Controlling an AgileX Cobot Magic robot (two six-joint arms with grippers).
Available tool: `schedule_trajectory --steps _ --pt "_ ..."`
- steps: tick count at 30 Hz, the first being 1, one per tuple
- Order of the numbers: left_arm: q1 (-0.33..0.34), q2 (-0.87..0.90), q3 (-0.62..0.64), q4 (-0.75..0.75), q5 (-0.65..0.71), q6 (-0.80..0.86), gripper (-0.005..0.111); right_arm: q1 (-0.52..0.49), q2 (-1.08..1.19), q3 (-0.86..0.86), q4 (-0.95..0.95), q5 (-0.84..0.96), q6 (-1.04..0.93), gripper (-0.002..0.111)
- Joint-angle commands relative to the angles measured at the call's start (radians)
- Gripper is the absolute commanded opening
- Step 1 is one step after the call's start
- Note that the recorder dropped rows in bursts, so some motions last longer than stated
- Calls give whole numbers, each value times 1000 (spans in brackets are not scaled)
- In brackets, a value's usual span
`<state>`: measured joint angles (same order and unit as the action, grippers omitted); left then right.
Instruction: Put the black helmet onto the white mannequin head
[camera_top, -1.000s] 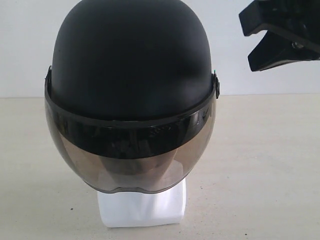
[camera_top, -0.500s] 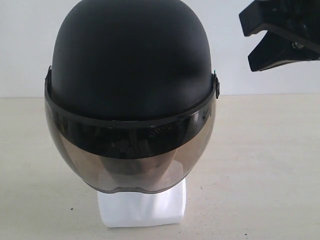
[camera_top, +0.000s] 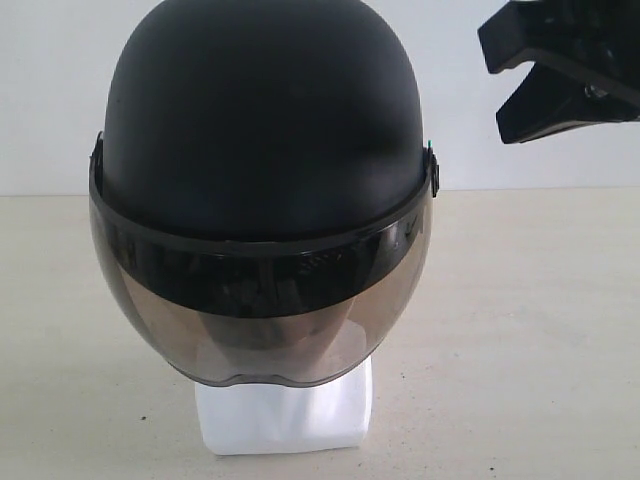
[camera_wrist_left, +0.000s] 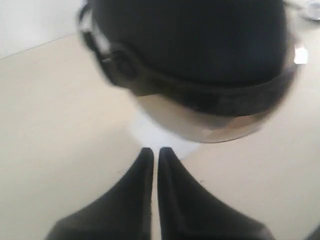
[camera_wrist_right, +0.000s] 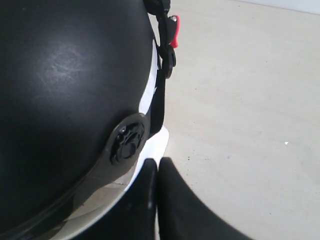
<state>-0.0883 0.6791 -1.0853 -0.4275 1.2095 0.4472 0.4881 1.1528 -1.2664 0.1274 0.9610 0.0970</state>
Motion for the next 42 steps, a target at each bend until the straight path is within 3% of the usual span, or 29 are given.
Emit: schedule_trajectory --steps 1,5,8,17,21,26,31,36,42 --pt "-4 -34 -66 428 12 -332 4 -1 -4 -2 -4 -1 -6 0" --pt "-4 -94 -68 739 12 -635 4 -1 -4 -2 -4 -3 -6 0" --pt "-4 -156 -66 839 12 -786 4 -1 -4 -2 -4 -3 -6 0" --pt "9 -372 -64 842 12 -799 4 -1 -4 -2 -4 -7 -6 0" --pt "26 -449 5 848 12 -796 4 -1 -4 -2 -4 -7 -6 0" --pt "78 -534 204 839 -193 -804 4 -1 -4 -2 -4 -7 -6 0" --pt "98 -576 412 733 -382 -900 4 -1 -4 -2 -4 -11 -6 0" --pt "98 -579 652 560 -718 -892 4 -1 -4 -2 -4 -11 -6 0" --pt "98 -597 878 514 -1091 -892 4 -1 -4 -2 -4 -11 -6 0"
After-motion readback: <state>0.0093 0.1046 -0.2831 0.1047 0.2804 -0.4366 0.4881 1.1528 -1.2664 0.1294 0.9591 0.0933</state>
